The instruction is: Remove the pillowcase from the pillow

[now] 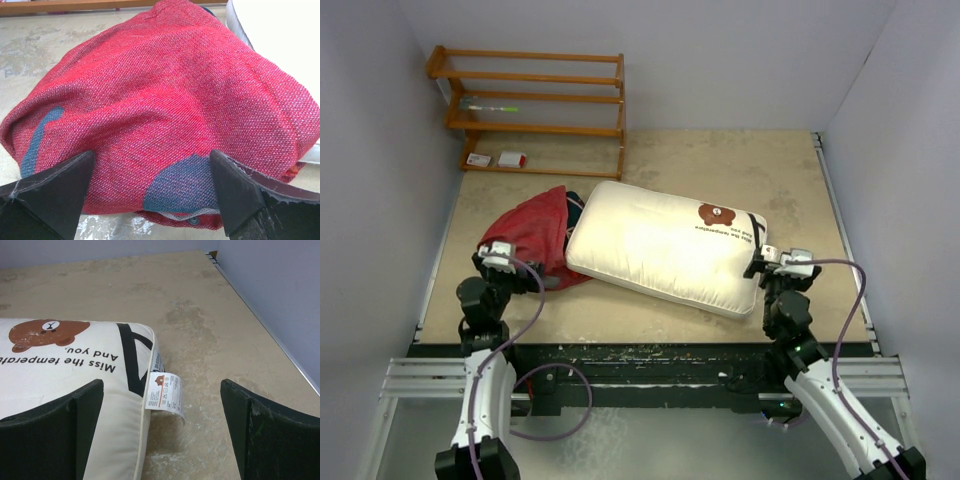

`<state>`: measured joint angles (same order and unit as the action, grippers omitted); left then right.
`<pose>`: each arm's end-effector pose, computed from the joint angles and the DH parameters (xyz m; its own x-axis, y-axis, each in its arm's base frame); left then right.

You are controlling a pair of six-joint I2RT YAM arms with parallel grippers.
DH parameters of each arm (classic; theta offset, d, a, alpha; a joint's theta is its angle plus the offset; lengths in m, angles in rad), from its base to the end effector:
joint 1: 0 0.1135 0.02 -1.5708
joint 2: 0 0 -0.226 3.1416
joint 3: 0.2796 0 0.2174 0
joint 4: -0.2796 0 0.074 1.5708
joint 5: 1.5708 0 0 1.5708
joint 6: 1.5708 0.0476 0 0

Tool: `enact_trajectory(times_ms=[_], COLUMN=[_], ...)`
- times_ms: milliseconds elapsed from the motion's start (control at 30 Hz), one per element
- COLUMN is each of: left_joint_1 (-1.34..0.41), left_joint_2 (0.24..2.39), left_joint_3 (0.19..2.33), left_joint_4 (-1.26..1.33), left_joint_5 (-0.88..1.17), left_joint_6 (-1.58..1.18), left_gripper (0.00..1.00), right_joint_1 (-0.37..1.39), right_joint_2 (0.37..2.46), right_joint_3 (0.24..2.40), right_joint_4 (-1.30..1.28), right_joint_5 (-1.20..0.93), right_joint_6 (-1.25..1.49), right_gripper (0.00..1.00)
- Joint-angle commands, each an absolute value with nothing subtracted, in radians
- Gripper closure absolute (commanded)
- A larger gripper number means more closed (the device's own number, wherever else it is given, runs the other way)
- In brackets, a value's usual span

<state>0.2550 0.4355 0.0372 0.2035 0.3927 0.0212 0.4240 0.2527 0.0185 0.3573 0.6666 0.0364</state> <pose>0.1466 0.0194 0.1603 -0.1845 -0.0278 -0.9824 0.1342 0.9895 -0.0533 0.1296 0.0262 0.1936 0.1204 0.0857 -0.9890 0.2317 0.9663 0.1120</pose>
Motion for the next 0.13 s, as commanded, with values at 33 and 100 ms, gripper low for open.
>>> enact_trajectory(times_ms=[33,100], left_joint_1=[0.253,0.247], left_joint_2=[0.48,0.467], left_joint_3=[0.048,0.047], left_joint_4=[0.277,0.268], left_joint_5=[0.445,0.436], left_joint_6=[0.042,0.041], left_gripper=[0.01,0.01], right_joint_1=[0.421,0.422], right_joint_2=[0.254,0.254], right_joint_3=[0.011,0.01], right_joint_4=[0.414,0.413], right_joint_5=[0.701,0.701], right_joint_6=[0.051,0.051], right_gripper=[0.0,0.0])
